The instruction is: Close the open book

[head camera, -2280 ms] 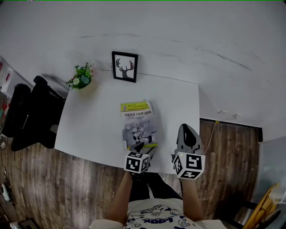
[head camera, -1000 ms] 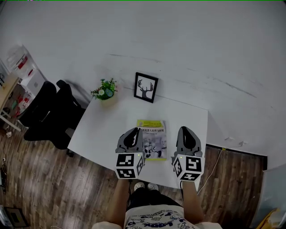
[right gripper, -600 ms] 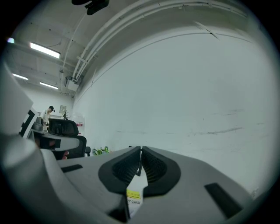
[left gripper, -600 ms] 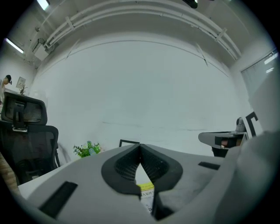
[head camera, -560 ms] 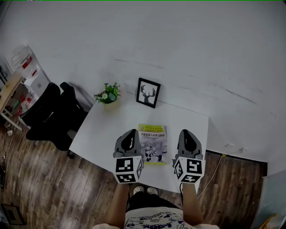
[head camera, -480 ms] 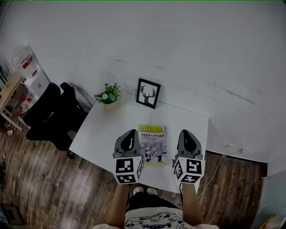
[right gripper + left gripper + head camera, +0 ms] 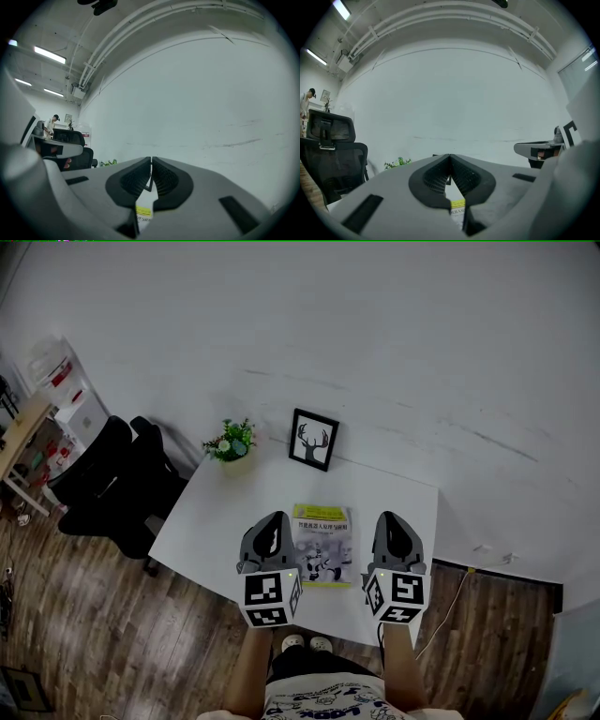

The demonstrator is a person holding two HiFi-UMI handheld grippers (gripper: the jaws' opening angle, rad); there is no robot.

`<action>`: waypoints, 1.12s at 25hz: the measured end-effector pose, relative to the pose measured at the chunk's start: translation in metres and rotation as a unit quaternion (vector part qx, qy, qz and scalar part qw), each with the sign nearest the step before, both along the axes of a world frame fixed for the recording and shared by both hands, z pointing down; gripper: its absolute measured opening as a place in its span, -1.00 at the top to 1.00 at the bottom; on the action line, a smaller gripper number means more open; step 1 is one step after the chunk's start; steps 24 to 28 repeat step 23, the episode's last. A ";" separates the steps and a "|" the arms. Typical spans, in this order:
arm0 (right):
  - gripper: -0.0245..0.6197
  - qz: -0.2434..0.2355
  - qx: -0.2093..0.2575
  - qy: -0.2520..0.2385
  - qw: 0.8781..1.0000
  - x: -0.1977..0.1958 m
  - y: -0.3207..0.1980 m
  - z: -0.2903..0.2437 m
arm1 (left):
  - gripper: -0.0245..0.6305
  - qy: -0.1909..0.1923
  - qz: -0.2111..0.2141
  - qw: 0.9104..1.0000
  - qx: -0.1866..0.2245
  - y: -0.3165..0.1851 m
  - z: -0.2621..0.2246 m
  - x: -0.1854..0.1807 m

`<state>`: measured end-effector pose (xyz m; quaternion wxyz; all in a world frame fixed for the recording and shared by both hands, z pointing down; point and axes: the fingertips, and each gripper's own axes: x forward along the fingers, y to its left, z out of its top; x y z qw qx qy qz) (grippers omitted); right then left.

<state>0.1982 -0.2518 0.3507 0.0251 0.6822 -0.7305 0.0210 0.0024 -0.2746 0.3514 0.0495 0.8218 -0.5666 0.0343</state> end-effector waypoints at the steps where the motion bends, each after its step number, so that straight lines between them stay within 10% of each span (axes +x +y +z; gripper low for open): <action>1: 0.83 -0.001 0.001 0.000 1.000 -0.001 0.000 -0.001 | 0.85 0.000 -0.001 1.000 0.001 0.001 -0.001 -0.001; 28: 0.83 -0.011 0.007 0.010 1.000 -0.010 0.008 -0.007 | 0.85 -0.002 -0.004 1.000 0.010 0.010 -0.010 -0.008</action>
